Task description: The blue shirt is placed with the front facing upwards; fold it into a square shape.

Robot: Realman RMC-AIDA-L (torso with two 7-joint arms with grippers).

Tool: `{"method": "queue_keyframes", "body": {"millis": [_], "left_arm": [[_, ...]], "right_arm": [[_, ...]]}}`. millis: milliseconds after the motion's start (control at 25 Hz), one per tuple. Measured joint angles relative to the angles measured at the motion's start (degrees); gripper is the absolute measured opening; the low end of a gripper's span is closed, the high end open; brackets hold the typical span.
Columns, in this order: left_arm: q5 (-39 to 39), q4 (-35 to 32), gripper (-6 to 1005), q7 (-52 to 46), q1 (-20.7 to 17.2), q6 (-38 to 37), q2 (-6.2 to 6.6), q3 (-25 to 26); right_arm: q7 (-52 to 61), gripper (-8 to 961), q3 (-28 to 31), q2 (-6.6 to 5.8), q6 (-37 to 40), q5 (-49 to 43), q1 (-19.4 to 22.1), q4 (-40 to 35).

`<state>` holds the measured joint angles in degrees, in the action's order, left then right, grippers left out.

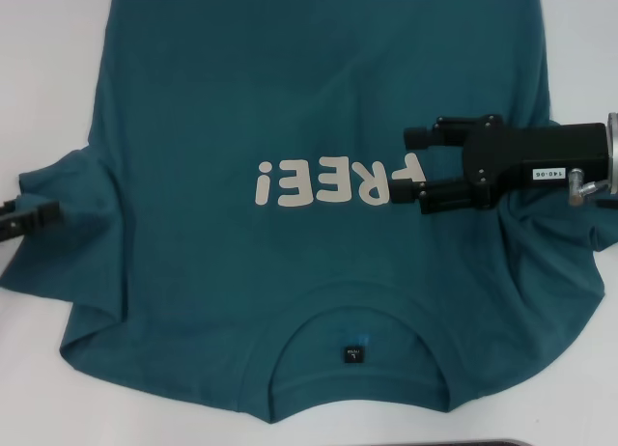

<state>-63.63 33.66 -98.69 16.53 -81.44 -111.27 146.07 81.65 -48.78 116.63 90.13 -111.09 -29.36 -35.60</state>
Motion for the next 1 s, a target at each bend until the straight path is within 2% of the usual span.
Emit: {"method": "queue_keyframes", "body": {"millis": [80, 280, 560, 720, 1000], "left_arm": [[0.1, 0.6, 873, -1.8, 0.0, 1.3, 0.00, -0.1], [1.6, 1.5, 740, -3.6, 0.1, 2.4, -0.22, -0.2], [4.0, 3.7, 456, -3.8, 0.5, 1.7, -1.51, 0.1], [4.0, 4.6, 265, -3.9, 0.6, 0.9, -1.74, 0.1], [4.1, 5.1, 22, -4.5, 0.6, 0.3, -1.90, 0.1]], "right_arm": [[0.0, 915, 0.0, 0.00, 0.0, 0.0, 0.0, 0.0], [0.0, 914, 0.1, 0.00, 0.1, 0.0, 0.0, 0.0], [0.0, 914, 0.4, 0.00, 0.1, 0.0, 0.1, 0.0], [0.0, 915, 0.4, 0.00, 0.1, 0.0, 0.1, 0.0], [-0.1, 915, 0.5, 0.00, 0.1, 0.0, 0.2, 0.0]]}}
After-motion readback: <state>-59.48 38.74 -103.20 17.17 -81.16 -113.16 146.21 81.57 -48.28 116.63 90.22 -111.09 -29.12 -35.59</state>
